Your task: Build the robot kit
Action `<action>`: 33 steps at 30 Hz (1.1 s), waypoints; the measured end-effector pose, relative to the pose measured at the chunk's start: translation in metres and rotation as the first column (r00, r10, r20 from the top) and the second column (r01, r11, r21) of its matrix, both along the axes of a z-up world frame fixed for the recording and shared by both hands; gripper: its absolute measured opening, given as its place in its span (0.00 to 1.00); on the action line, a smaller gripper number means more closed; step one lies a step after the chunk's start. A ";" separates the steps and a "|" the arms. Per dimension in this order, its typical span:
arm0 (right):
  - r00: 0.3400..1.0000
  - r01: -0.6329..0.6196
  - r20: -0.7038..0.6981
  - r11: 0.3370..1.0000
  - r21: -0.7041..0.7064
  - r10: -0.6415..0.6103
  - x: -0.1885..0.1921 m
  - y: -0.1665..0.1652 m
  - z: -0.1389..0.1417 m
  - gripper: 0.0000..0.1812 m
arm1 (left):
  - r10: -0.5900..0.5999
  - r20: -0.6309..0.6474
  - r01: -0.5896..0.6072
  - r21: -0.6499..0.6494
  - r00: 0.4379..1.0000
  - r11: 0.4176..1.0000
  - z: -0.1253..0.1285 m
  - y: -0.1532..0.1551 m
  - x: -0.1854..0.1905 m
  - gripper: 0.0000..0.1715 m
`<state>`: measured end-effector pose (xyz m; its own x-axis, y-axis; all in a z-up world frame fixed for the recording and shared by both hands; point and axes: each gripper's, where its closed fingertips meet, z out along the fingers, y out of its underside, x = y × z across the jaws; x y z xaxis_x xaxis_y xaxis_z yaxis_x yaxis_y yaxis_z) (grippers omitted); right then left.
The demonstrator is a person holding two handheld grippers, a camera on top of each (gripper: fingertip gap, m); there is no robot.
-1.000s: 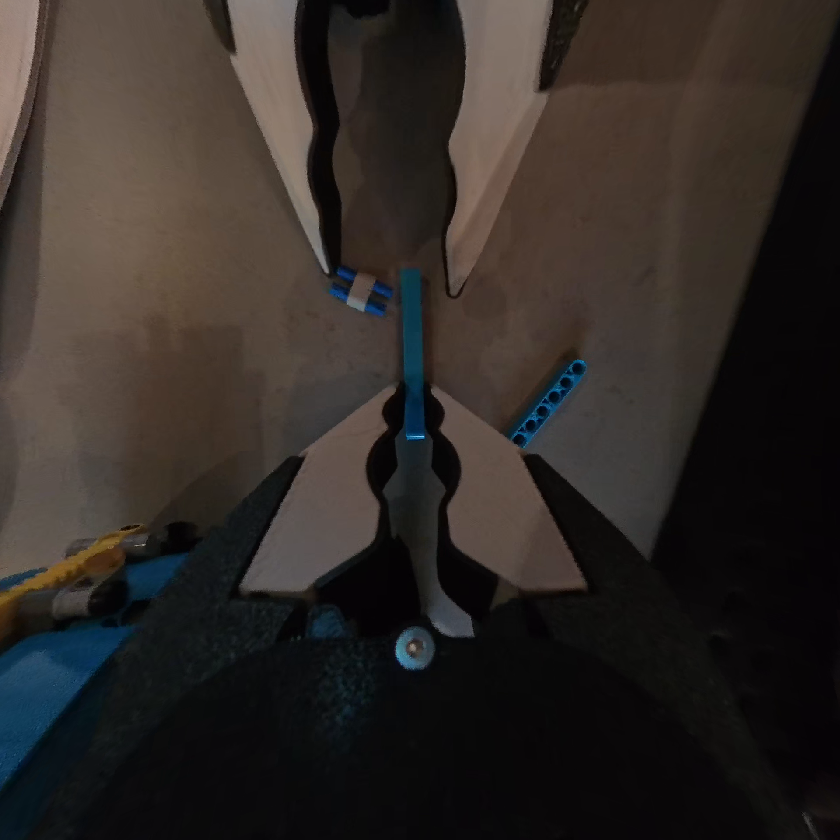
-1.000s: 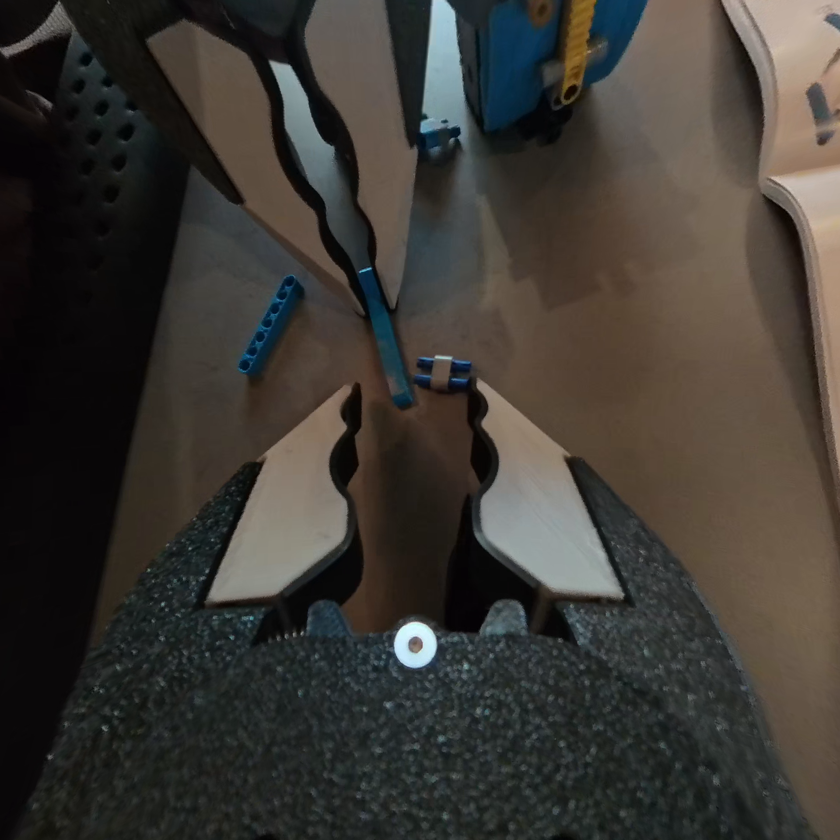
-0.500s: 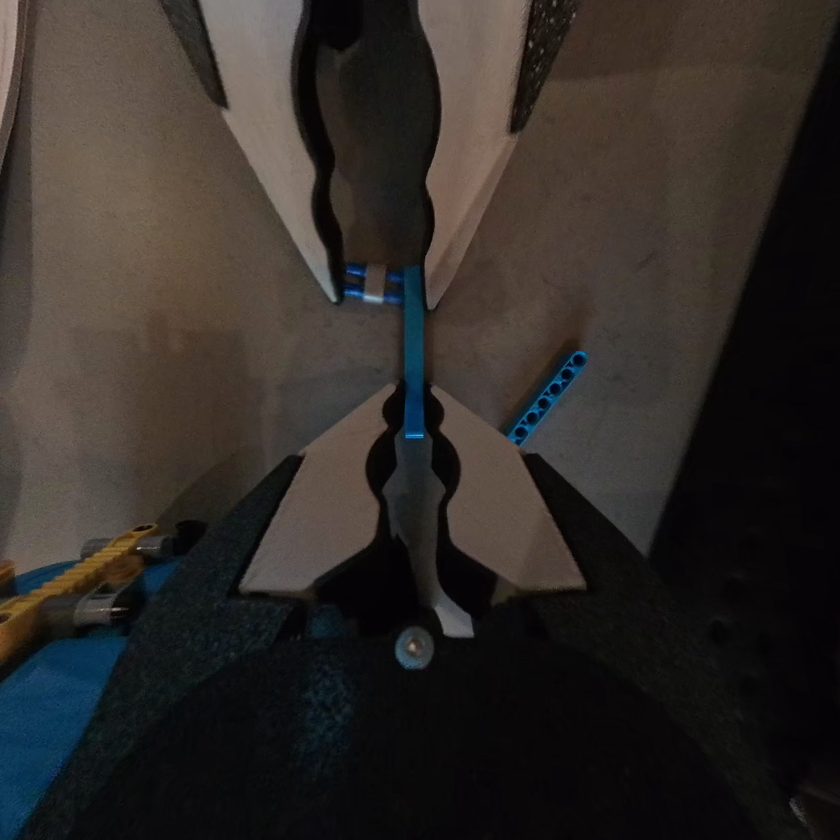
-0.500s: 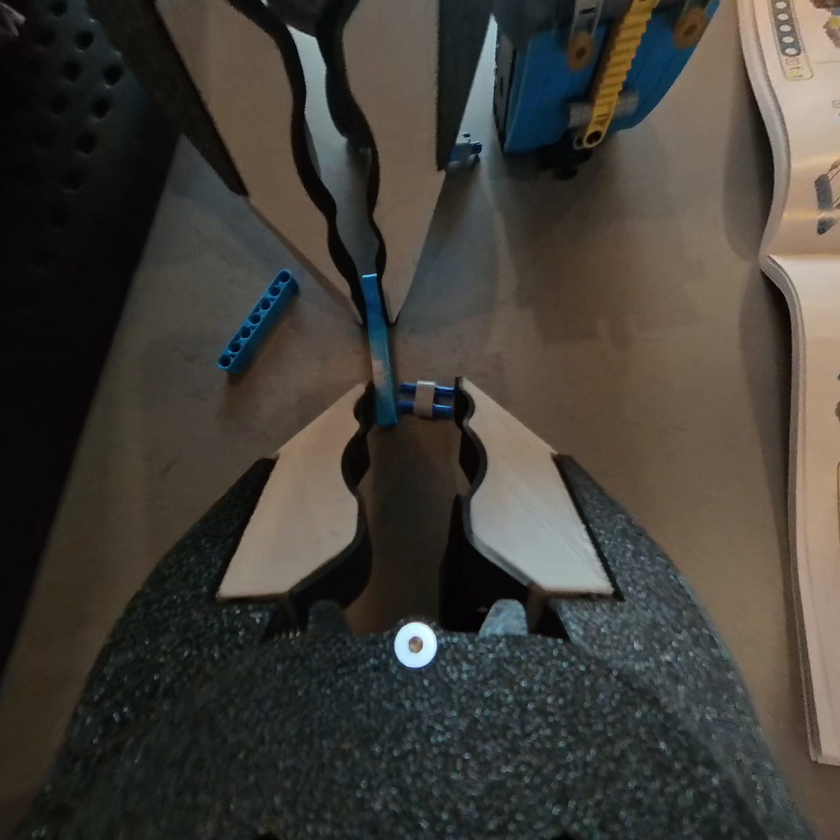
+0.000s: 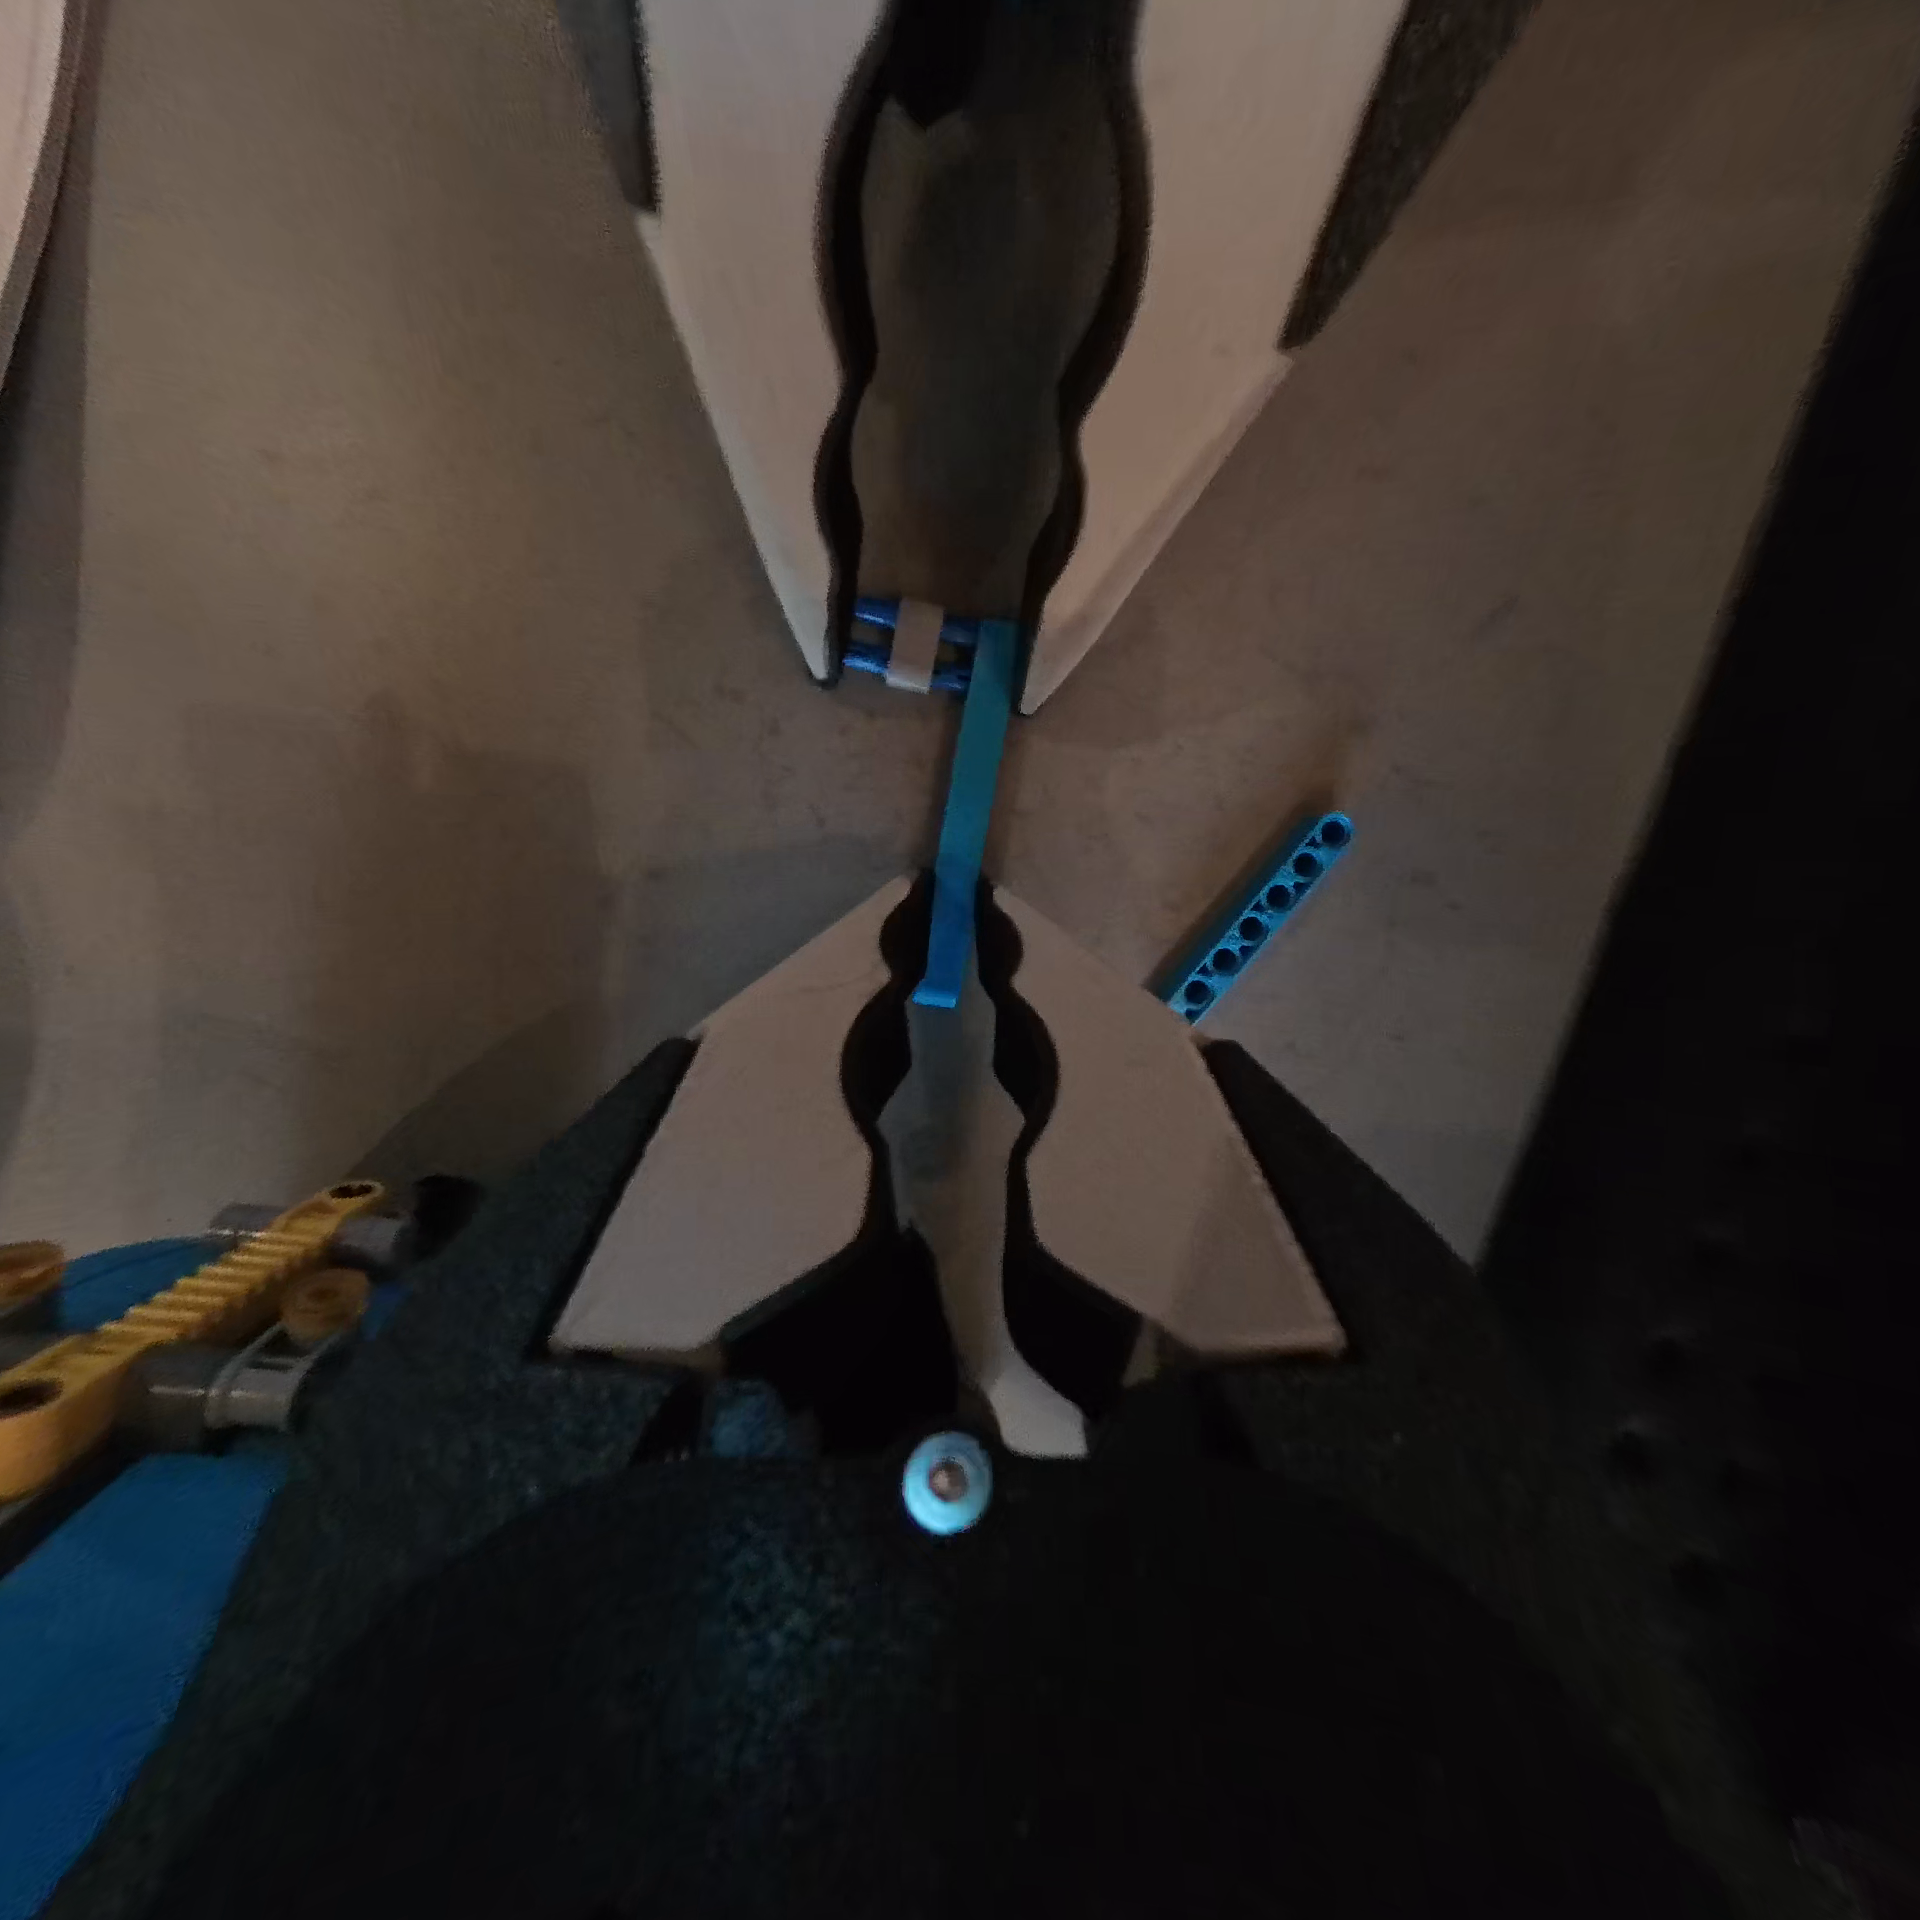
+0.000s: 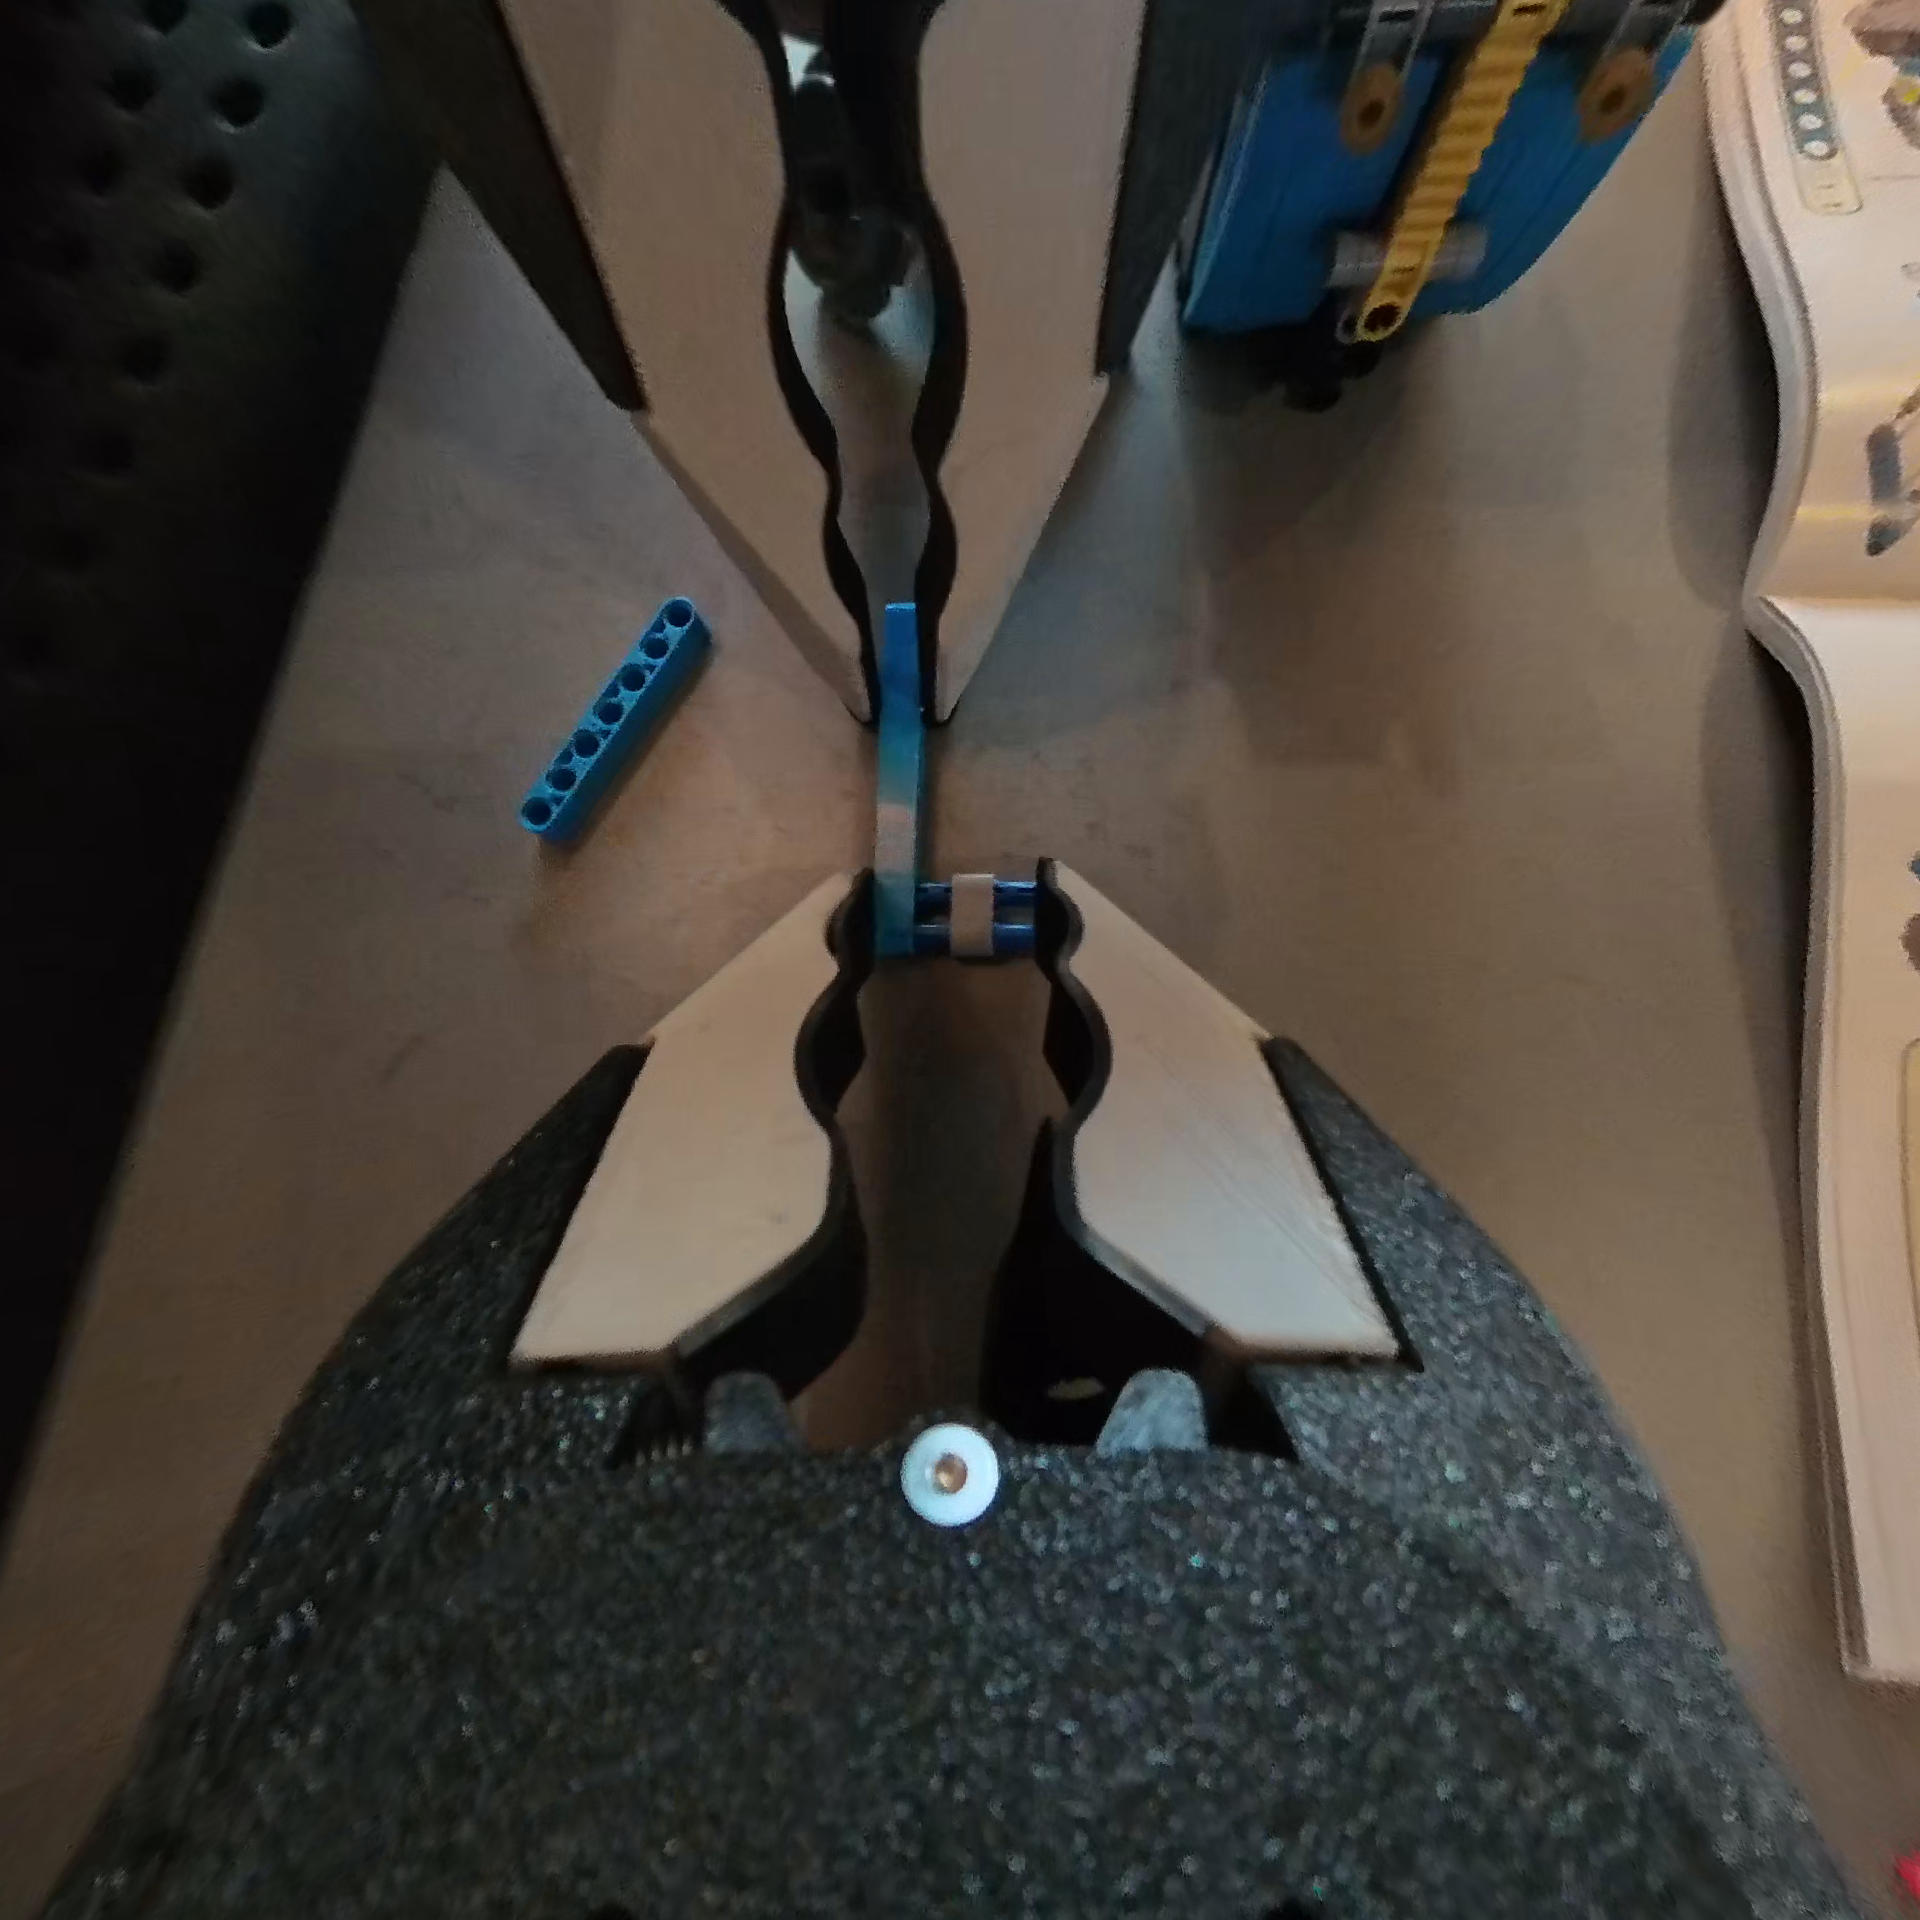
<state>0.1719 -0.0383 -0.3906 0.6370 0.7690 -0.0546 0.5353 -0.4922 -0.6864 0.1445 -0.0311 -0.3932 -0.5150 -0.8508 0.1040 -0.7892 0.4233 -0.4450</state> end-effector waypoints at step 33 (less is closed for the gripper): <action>0.995 0.091 -0.035 0.993 -0.074 -0.093 0.005 -0.007 0.001 0.26 | 0.074 0.205 -0.091 0.073 0.976 0.993 0.014 -0.011 0.007 0.09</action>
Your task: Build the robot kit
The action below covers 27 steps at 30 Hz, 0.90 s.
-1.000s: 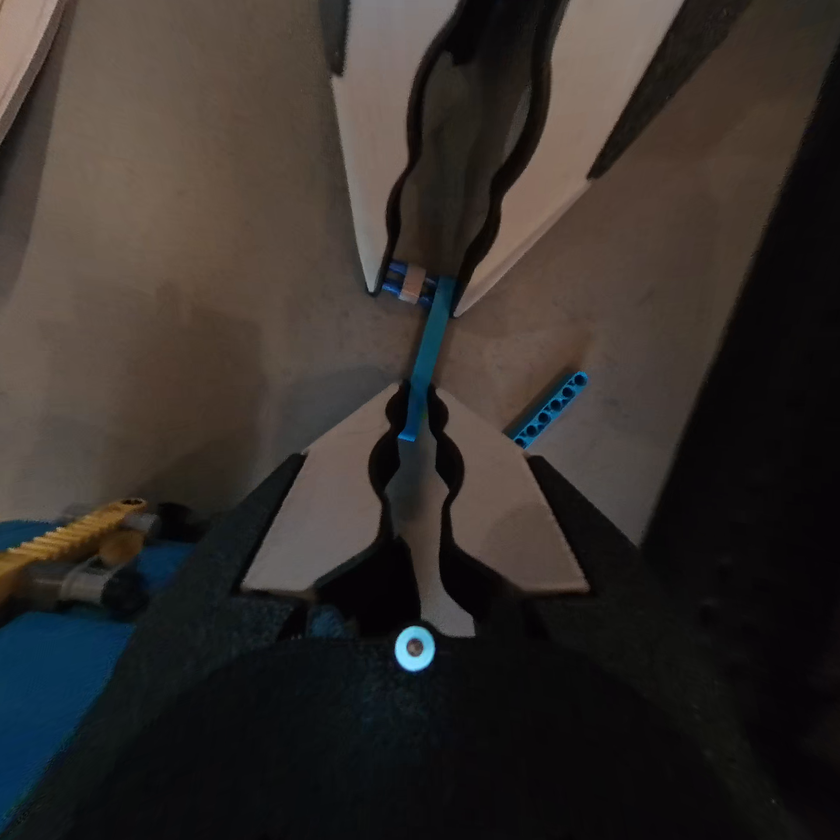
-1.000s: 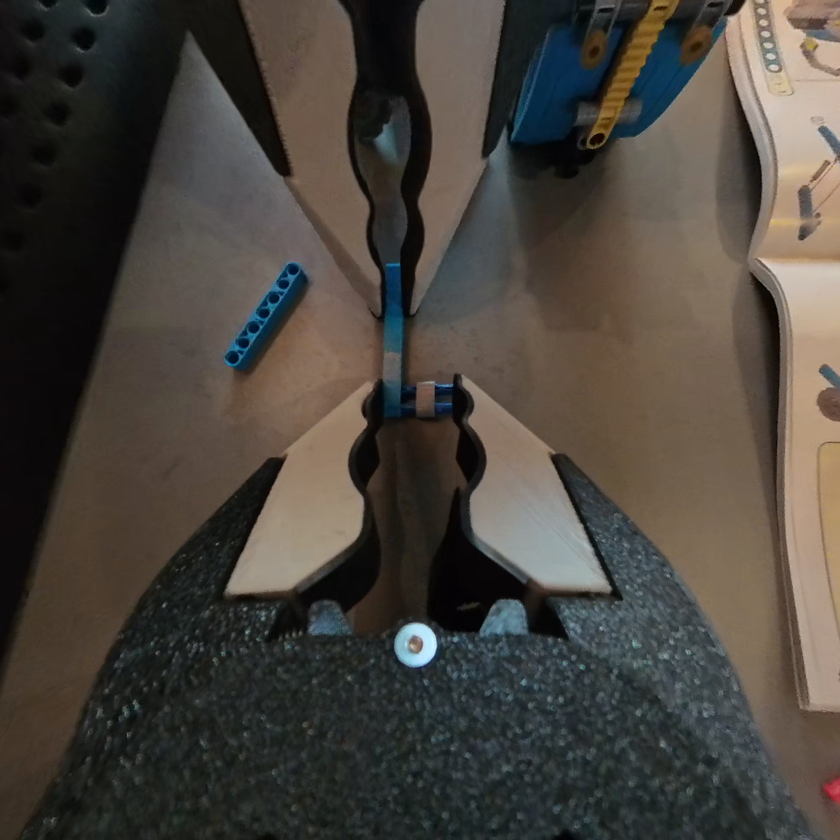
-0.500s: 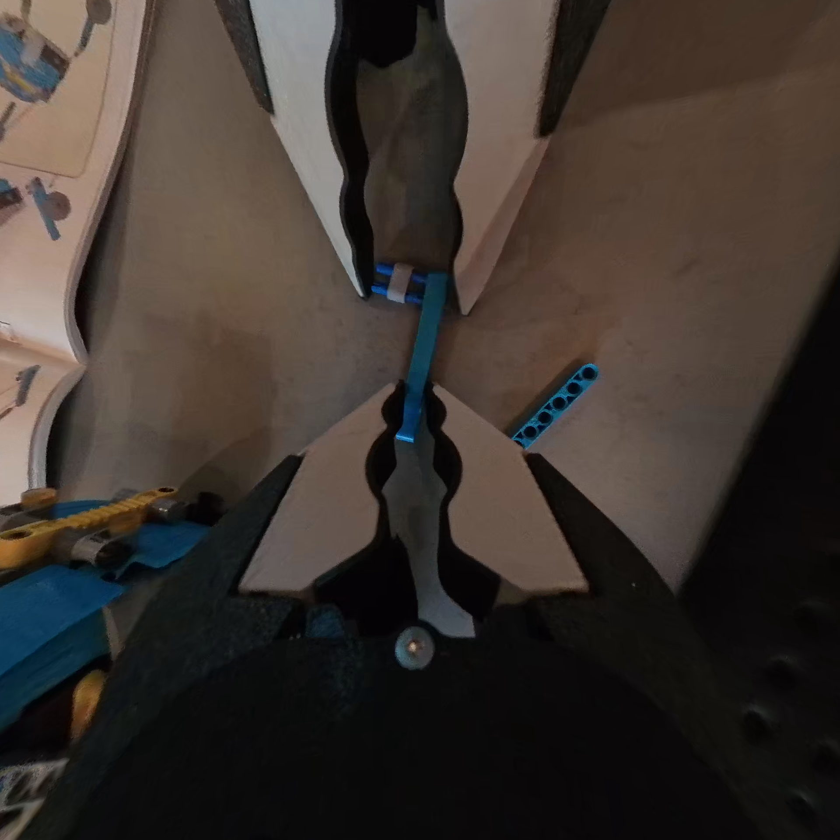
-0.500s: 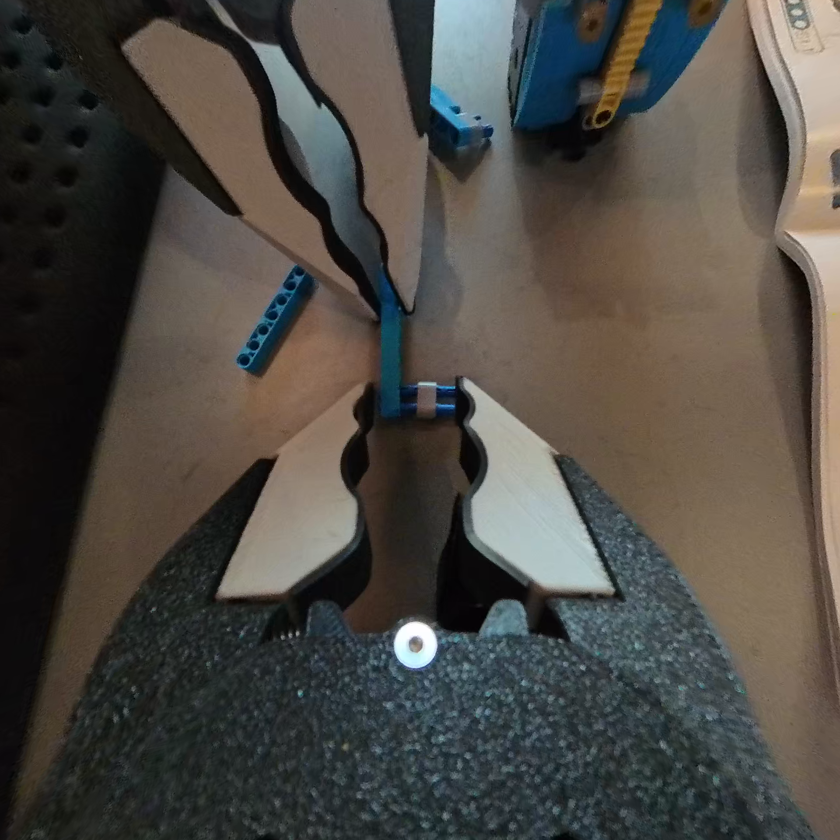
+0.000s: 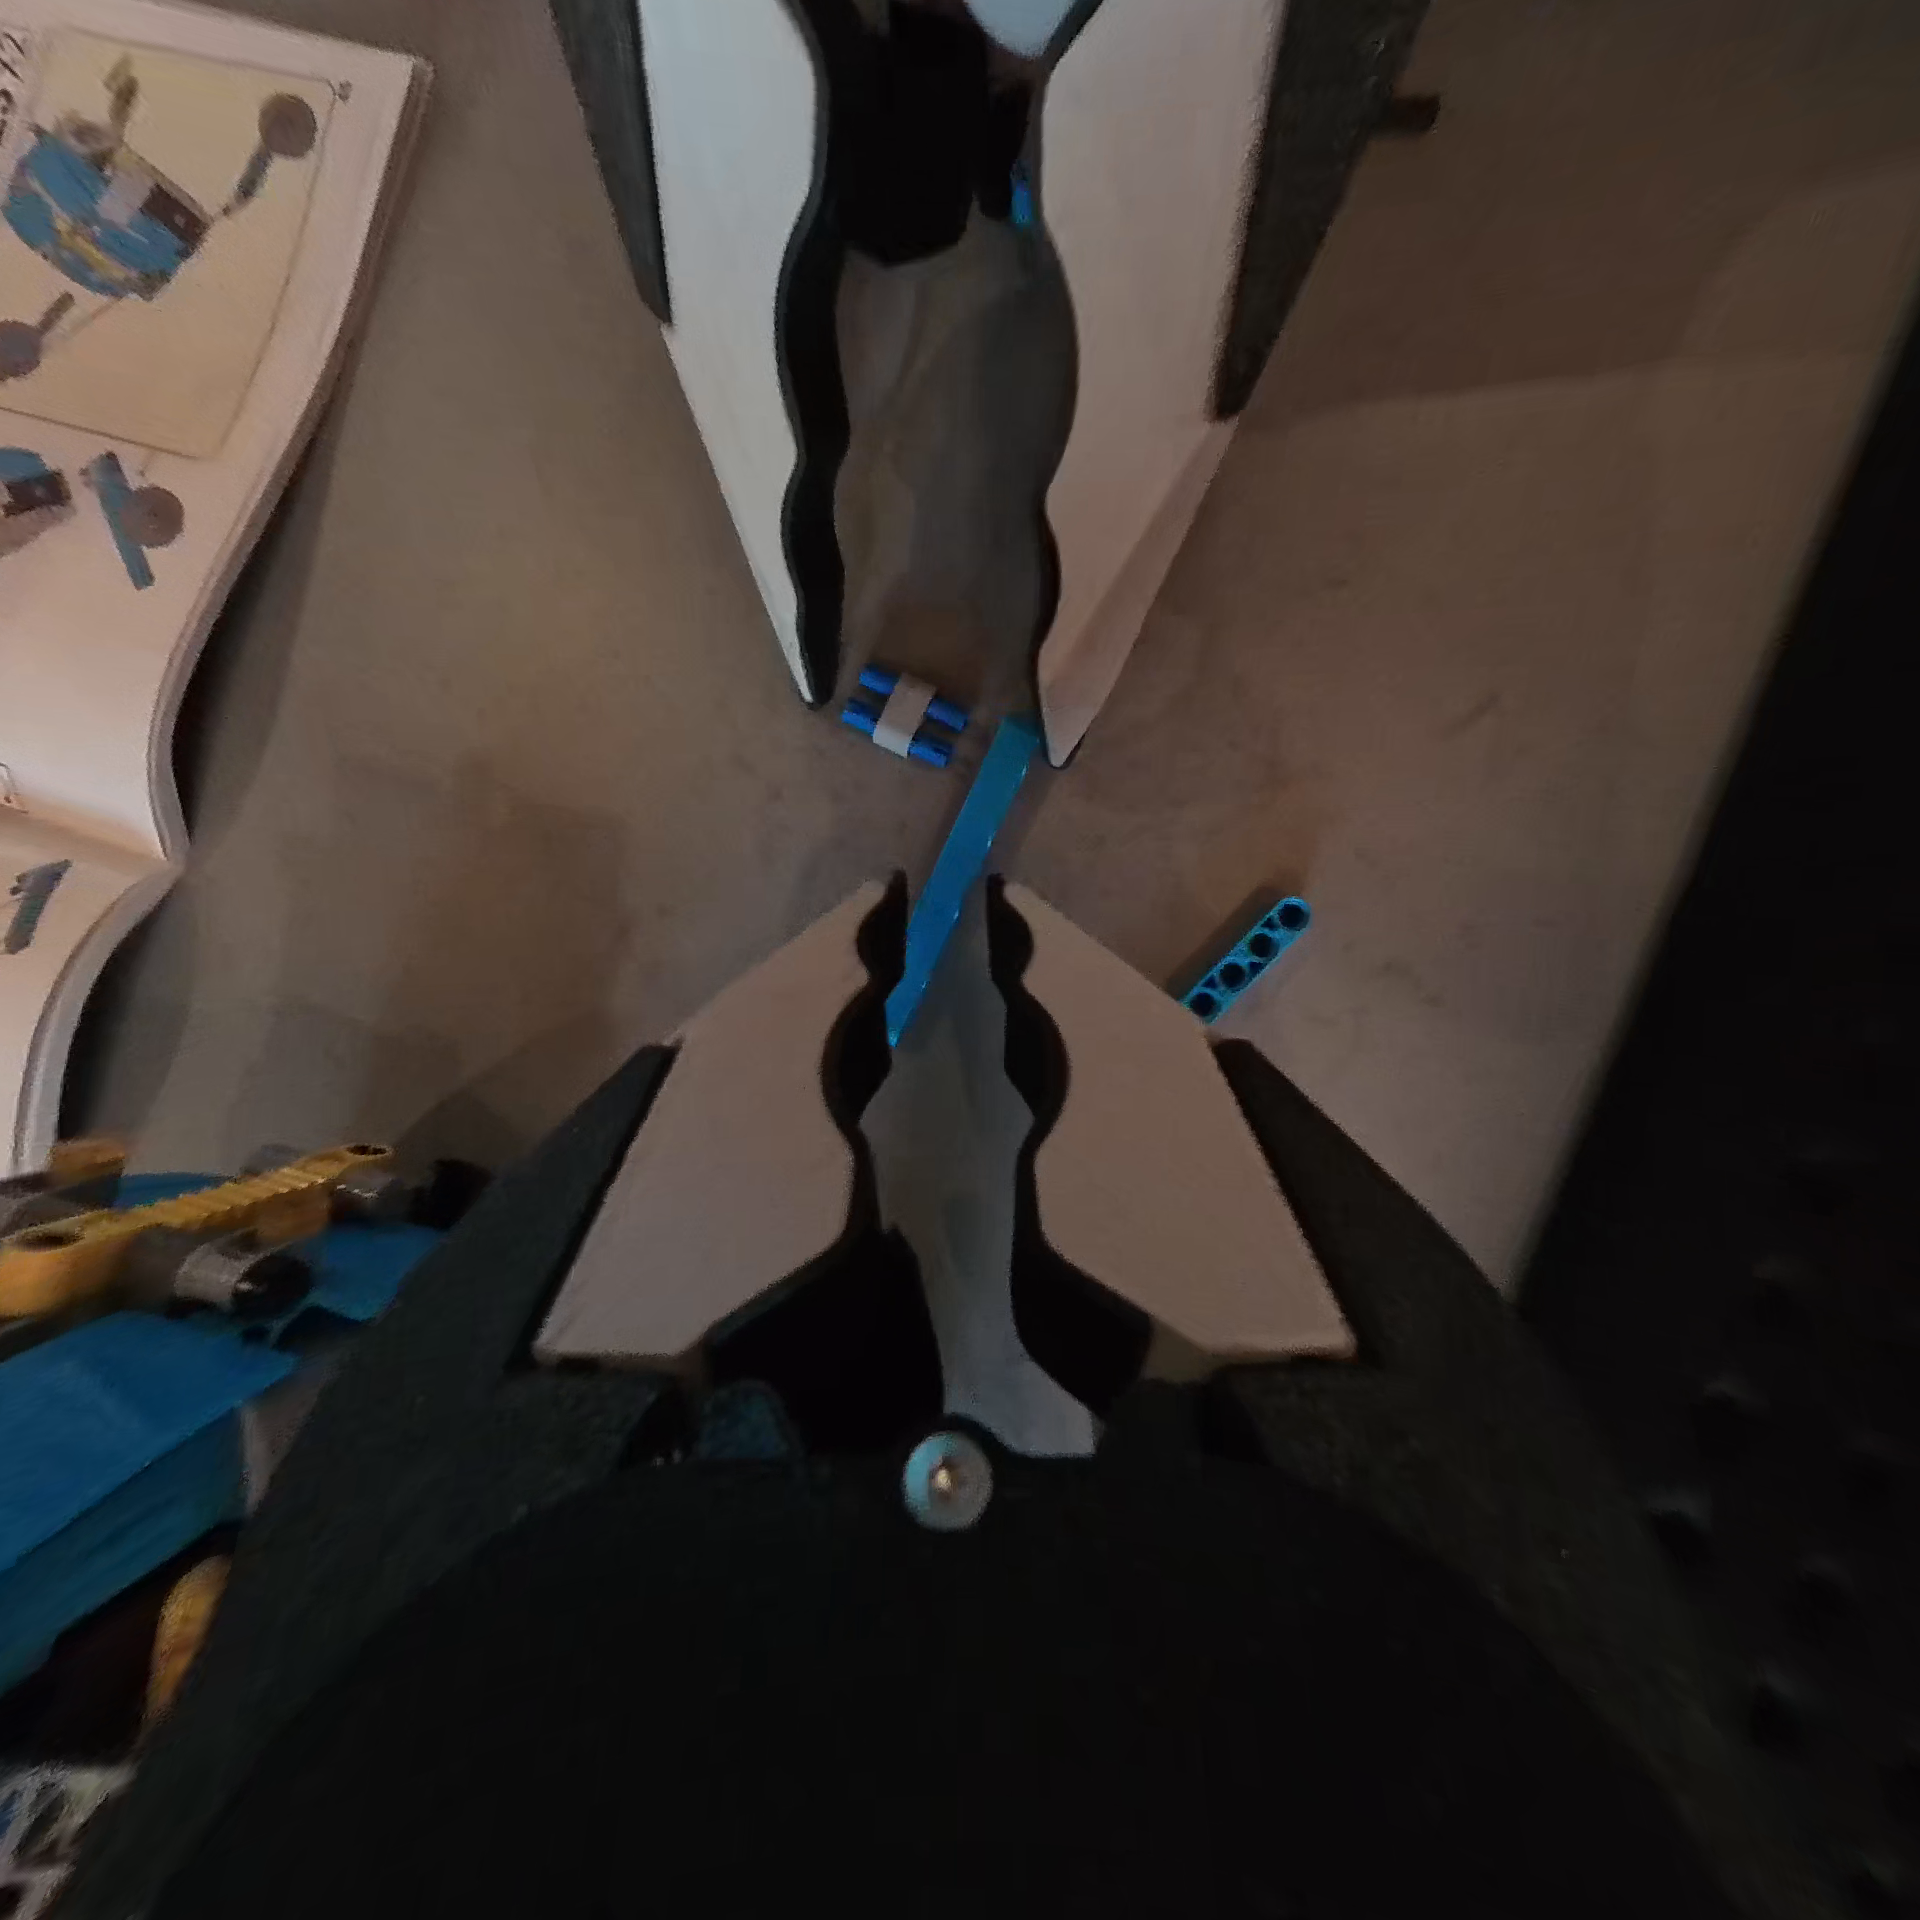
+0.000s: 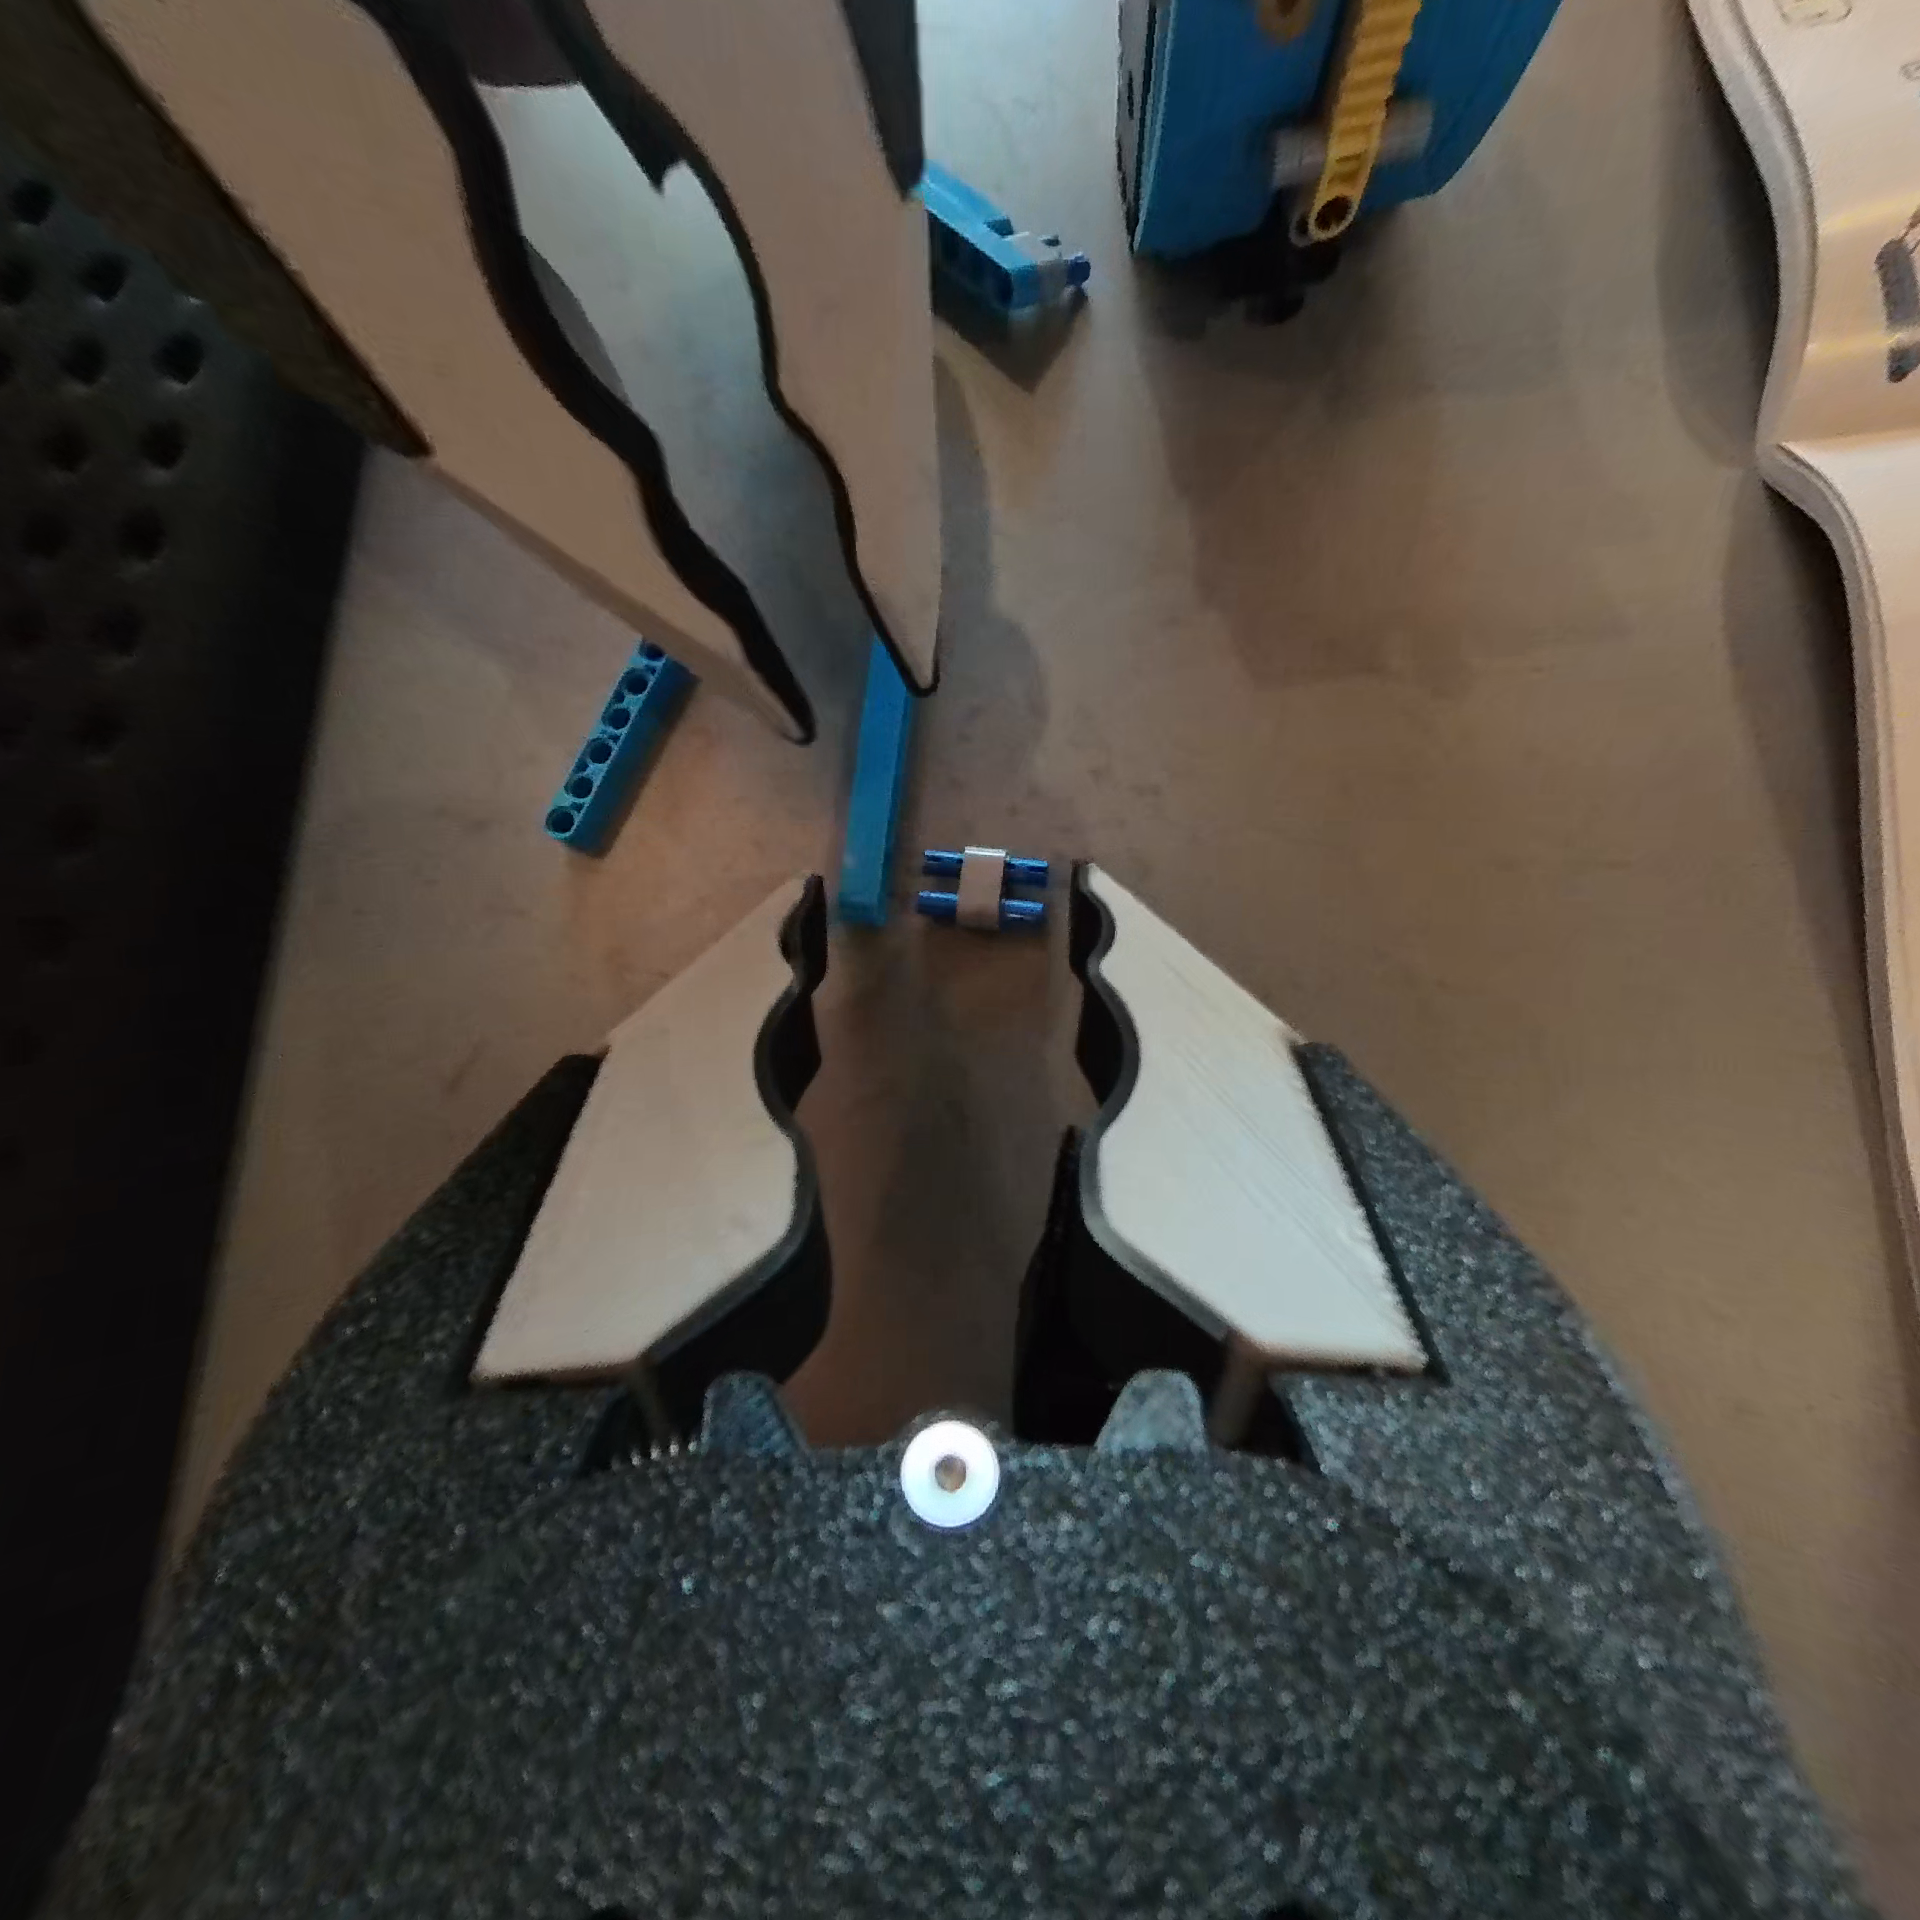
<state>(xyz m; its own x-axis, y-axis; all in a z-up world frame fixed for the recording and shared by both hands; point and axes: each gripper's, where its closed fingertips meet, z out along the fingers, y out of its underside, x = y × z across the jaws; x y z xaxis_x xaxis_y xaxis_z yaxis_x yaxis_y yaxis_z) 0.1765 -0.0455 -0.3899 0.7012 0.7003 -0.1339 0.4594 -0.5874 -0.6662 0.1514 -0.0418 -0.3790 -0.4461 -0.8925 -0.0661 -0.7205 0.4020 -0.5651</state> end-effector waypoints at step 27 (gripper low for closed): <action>0.992 0.084 0.097 0.996 0.012 -0.085 -0.001 -0.003 -0.001 0.17 | 0.038 0.106 -0.047 0.087 0.994 0.995 -0.010 -0.001 0.002 0.04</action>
